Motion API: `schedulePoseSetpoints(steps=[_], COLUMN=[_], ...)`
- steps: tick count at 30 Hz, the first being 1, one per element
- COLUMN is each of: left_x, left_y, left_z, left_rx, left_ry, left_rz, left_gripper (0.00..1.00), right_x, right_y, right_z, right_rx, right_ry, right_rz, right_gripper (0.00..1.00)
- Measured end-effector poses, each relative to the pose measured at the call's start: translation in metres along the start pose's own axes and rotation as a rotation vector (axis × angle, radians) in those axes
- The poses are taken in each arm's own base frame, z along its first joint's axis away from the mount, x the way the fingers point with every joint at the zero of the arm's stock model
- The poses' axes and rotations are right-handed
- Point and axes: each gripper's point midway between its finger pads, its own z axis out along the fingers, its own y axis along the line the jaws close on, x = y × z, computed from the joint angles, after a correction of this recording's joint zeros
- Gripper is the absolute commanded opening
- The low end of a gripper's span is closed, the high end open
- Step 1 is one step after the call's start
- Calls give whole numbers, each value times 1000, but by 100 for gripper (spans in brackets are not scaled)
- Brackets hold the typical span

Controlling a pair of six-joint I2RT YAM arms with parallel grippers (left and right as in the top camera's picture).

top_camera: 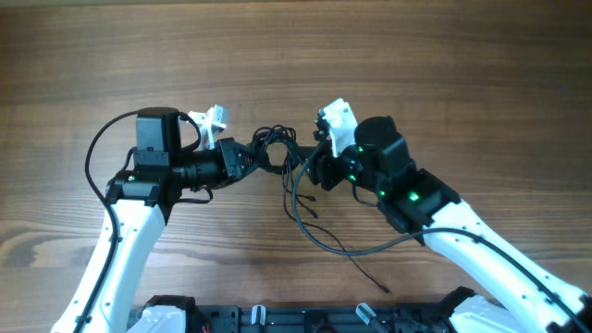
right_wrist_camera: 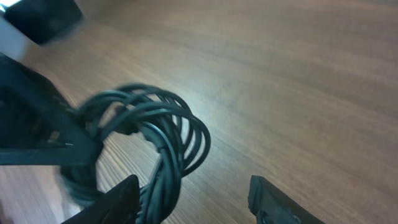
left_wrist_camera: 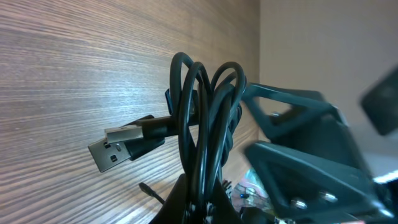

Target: Untangle cables

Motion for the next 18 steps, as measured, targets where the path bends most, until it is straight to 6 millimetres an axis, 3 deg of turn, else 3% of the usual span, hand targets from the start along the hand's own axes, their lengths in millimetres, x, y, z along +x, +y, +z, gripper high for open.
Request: schedulePoseSetpoints(steps=[3, 7, 11, 15, 18], left_x=[5, 17, 20, 19, 18], left_y=[-4, -12, -13, -11, -9], left_z=[4, 13, 18, 18, 18], left_rx=[6, 20, 5, -7, -21], left_ry=[22, 64, 72, 66, 58], left_rz=[12, 41, 56, 57, 57], left_gripper=[4, 4, 4, 4, 4], right_x=[7, 9, 9, 9, 9], right_y=[1, 4, 6, 6, 6], right_z=[7, 10, 10, 10, 10], right_rx=[-13, -33, -46, -45, -43], right_ry=[24, 29, 32, 32, 32], right_rz=[4, 8, 11, 10, 7], right_gripper=[53, 39, 37, 44, 63])
